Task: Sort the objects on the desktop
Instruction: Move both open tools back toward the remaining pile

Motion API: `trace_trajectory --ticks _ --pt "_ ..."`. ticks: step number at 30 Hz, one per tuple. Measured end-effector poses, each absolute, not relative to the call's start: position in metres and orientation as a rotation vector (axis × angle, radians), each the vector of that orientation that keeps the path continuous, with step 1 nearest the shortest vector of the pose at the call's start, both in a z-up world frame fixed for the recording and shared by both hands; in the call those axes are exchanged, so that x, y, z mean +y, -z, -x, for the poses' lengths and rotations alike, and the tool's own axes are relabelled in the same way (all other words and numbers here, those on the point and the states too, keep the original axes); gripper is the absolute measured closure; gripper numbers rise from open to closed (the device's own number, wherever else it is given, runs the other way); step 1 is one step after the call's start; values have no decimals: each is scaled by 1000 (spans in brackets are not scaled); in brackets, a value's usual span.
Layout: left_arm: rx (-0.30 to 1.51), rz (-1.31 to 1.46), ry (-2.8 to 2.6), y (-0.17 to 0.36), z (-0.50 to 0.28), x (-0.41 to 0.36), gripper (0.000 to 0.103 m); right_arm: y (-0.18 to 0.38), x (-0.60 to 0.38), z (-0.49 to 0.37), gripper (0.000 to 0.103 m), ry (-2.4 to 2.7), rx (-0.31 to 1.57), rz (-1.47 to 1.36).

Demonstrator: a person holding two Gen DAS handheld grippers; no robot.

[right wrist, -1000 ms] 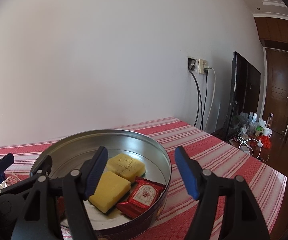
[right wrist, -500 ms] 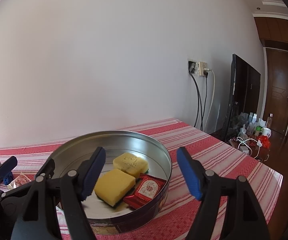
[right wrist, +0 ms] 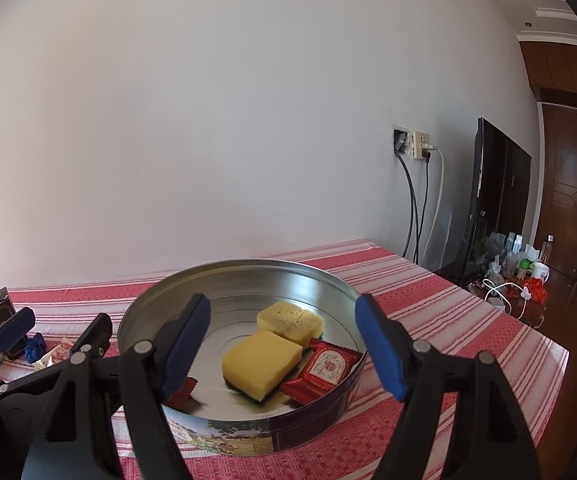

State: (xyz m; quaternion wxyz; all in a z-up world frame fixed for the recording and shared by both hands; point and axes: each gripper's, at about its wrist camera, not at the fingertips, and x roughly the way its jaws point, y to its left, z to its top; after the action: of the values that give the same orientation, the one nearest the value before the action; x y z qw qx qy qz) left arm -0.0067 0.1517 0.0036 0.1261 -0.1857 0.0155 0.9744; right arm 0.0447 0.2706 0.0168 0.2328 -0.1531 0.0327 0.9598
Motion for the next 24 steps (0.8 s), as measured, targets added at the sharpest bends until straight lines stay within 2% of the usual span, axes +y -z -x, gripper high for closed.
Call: trace_trajectory --ticks 9,21,24 --pt "44 539 -2856 -6 5 129 14 -19 256 -39 26 -2669 94 435" --pt "31 564 -3002 -10 16 48 14 -20 183 -10 25 -2809 40 467" --pt "22 567 -3035 -11 16 26 14 -20 161 -3 21 -2846 26 469"
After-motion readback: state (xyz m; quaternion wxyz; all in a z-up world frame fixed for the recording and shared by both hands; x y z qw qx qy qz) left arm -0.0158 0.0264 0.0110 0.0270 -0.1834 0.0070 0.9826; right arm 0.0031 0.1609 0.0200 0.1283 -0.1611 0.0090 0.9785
